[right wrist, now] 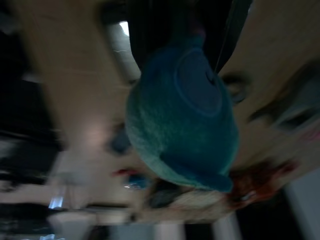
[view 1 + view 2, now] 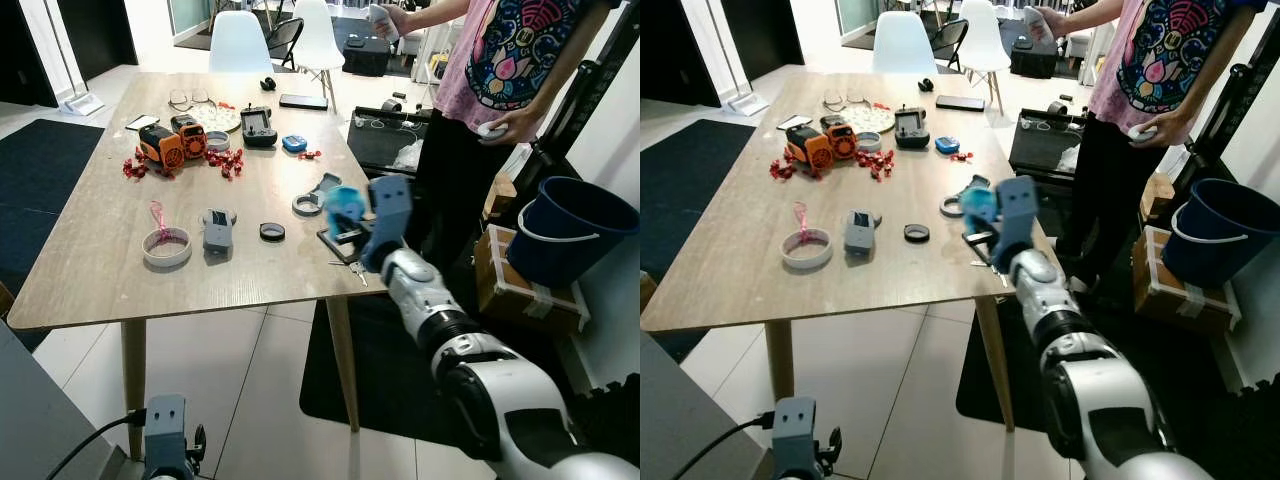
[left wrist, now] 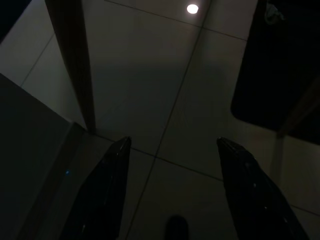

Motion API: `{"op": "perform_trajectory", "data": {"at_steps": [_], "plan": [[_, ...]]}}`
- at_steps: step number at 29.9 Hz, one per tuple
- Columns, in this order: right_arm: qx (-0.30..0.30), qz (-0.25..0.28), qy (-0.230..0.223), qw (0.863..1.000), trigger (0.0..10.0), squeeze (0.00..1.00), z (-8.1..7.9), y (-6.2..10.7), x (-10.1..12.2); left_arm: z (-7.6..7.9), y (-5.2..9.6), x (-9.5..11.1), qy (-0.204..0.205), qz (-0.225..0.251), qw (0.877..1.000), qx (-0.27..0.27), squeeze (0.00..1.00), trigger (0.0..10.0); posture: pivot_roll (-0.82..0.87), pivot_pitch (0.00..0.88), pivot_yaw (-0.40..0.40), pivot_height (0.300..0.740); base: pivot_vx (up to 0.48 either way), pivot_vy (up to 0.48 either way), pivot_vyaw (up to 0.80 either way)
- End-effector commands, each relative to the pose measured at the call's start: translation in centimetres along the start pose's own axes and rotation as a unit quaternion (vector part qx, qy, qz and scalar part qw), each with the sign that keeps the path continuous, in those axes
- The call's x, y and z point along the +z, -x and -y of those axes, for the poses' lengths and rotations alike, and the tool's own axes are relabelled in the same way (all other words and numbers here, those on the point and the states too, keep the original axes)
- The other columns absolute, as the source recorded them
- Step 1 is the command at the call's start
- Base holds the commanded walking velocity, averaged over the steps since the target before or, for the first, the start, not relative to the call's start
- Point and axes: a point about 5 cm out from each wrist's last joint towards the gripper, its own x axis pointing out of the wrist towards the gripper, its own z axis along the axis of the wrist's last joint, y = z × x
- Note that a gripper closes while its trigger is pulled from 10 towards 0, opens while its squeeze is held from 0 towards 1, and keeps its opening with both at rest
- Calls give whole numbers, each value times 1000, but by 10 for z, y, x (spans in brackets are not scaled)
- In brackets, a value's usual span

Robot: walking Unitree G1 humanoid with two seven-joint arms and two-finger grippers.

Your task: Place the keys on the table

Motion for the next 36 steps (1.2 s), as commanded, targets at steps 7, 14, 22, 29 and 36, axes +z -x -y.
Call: {"op": "perform_trajectory", "data": {"at_steps": [7,14,22,29,36], "plan": [[-443,-16,-85,893,10000,0,179,127,-35,-7,8,-13,14,-10,1000,13,0,10000,58,27,-64,740,0,0,0],[-457,-233,-31,858,10000,0,179,213,-119,-10,12,-19,7,-26,1000,17,0,10000,54,25,-57,740,0,0,0],[-233,-428,-22,873,10000,0,80,234,-206,-9,12,-22,1,-36,999,14,0,10000,55,22,-51,740,0,0,0],[-82,-493,9,866,10000,0,26,243,-231,-6,12,-24,5,-43,999,13,0,10000,71,8,-58,740,0,0,0],[-70,-497,10,865,10000,0,17,244,-234,-5,13,-25,7,-45,999,13,0,10000,79,7,-61,740,0,0,0]]}}
